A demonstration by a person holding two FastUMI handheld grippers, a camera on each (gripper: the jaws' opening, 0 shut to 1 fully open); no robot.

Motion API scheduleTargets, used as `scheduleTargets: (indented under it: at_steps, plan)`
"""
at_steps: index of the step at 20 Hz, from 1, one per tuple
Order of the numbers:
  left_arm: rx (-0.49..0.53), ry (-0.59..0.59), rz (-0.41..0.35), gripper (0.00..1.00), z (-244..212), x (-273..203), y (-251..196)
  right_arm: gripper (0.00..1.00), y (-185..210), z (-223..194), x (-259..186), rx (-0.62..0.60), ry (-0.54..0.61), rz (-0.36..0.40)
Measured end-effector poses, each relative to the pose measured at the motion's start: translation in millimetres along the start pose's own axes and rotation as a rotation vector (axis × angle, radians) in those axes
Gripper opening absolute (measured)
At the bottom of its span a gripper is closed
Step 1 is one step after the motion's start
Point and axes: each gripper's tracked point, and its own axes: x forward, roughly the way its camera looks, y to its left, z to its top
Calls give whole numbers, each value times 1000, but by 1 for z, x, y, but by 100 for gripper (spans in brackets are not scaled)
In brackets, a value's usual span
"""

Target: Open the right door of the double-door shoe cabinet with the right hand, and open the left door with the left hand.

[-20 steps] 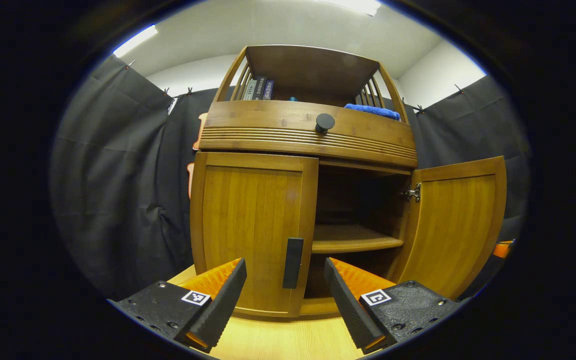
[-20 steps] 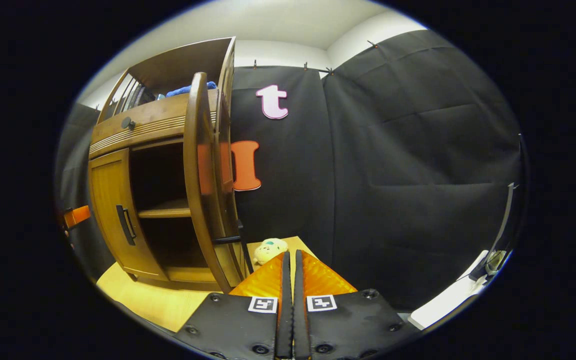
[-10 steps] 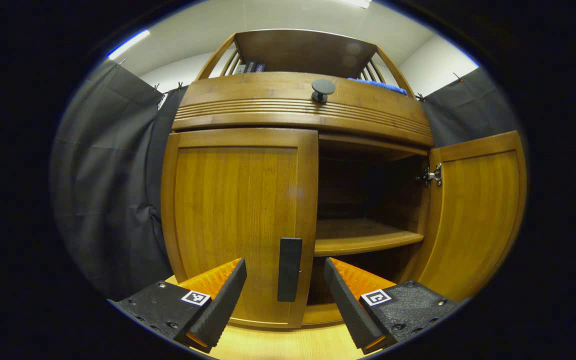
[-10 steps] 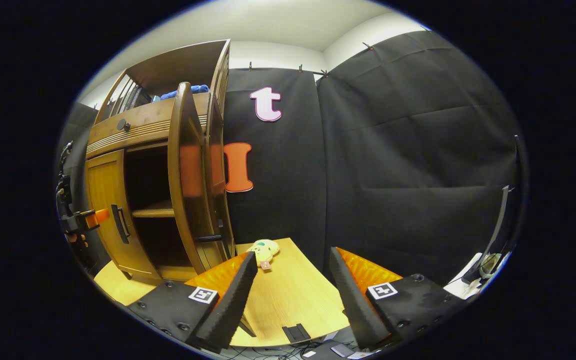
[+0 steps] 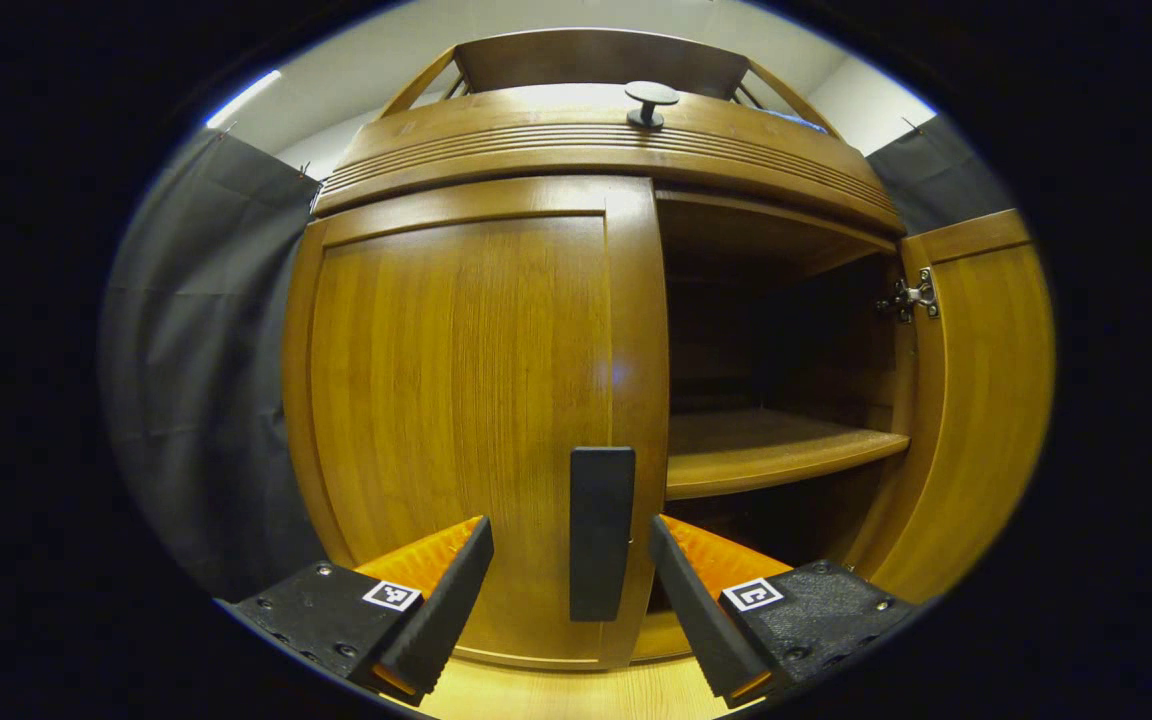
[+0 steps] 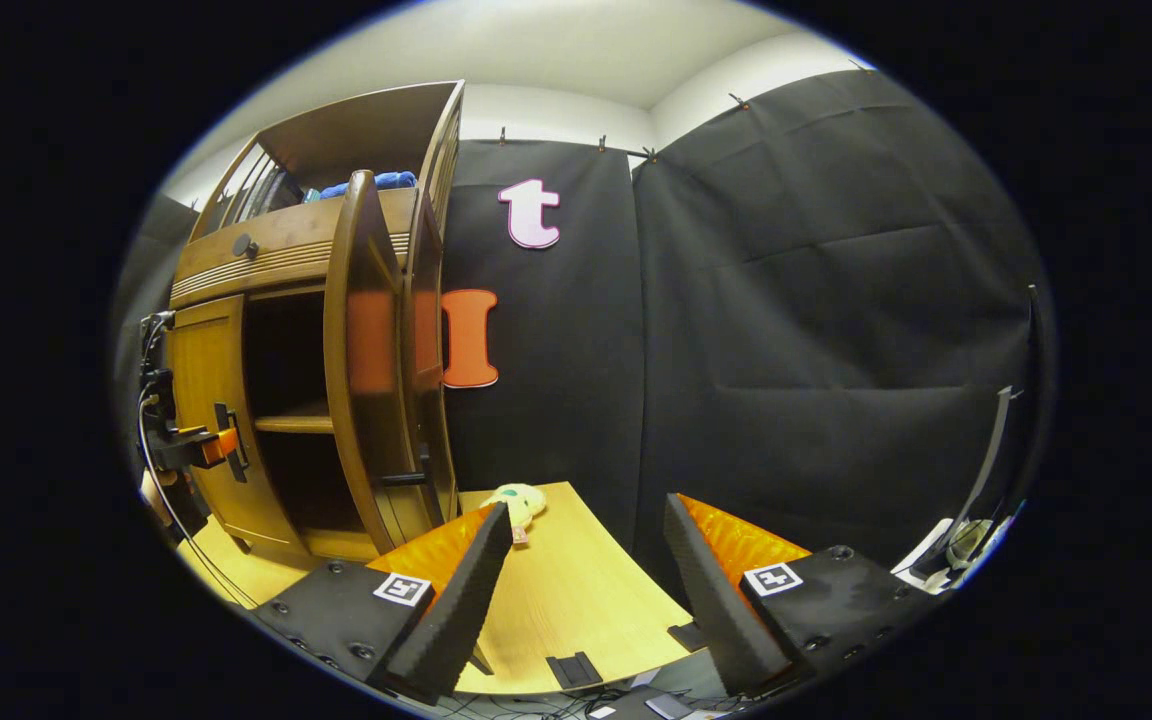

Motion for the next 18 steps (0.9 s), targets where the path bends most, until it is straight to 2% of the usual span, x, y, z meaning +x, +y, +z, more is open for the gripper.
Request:
scheduleTargets:
  at_steps: [1,2,3,4,5,6,8,12,16,18]
  plan:
    - [-15,7,-3,92,-2,4,0,90,-2,1,-1,-6,-4,-4]
    - [-23,12,-3,95,-5,3,0,95,-4,2,-2,-11,-6,-6]
    - [-24,14,-3,92,-6,4,0,100,-6,2,-3,-16,-7,-9]
    - [-22,14,-7,92,-5,4,0,90,-8,2,-4,-18,-7,-12]
    - [-21,12,-8,93,-4,4,-1,90,-11,3,-4,-17,-7,-16]
    - [-19,10,-10,92,-2,5,-1,98,-14,2,-7,-14,-7,-21]
    - [-8,7,-15,87,-2,7,-5,98,-17,1,-8,-6,-3,-32]
    - [-16,21,-41,60,-15,16,-18,98,-18,-1,-13,-4,2,-37]
    - [-31,25,-54,48,-17,17,-23,98,-17,2,-22,-19,-3,-42]
    - [-19,31,-55,37,-18,17,-26,98,-18,3,-27,-21,-9,-46]
